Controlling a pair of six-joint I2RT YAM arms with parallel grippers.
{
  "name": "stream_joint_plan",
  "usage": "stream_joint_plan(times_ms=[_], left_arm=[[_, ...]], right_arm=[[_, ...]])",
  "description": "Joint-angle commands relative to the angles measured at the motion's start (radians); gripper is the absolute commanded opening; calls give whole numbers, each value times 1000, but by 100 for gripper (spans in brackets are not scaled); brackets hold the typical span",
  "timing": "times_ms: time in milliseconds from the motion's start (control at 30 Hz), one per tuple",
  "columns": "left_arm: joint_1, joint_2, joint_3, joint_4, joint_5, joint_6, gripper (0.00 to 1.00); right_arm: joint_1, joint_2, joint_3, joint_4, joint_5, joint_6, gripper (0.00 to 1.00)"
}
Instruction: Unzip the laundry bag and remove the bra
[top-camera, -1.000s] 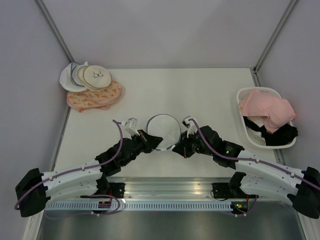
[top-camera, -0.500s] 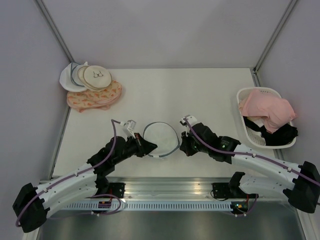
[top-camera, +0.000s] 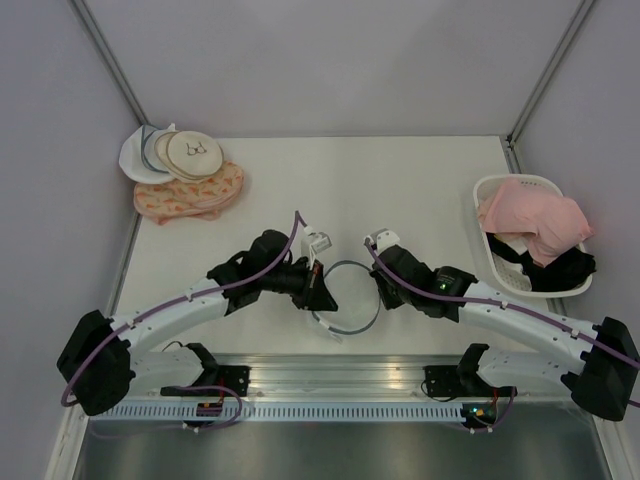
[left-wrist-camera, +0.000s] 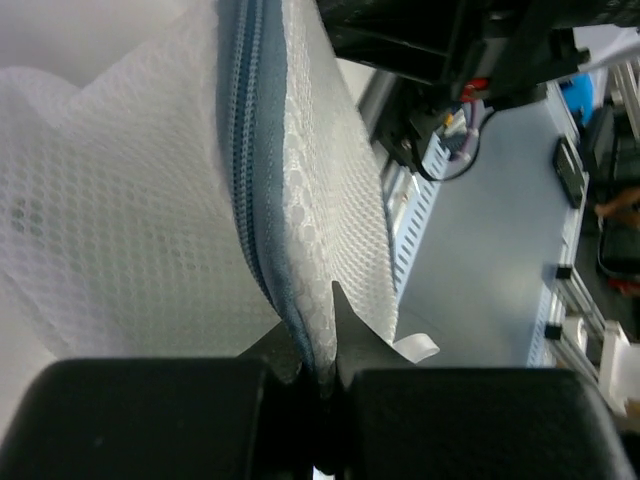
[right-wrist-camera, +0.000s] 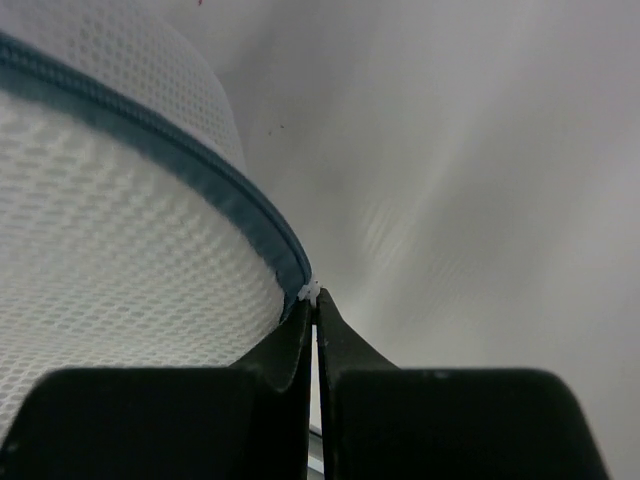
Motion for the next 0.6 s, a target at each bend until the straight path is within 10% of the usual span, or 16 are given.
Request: stream_joint_plan(times_ms=[0, 300, 467, 567], left_arm=[[-6, 69, 153, -121, 256, 179, 2], [-6, 318, 347, -320, 211, 317, 2], [6, 362, 396, -325, -65, 248, 45], [24, 353, 405, -308, -282, 182, 54]], right_arm=[[-9, -3, 42, -13, 100, -25, 1], [-8, -29, 55, -23, 96, -16, 1], [-8, -31, 35, -6, 65, -1, 0], [-8, -35, 19, 13, 31, 22, 0]])
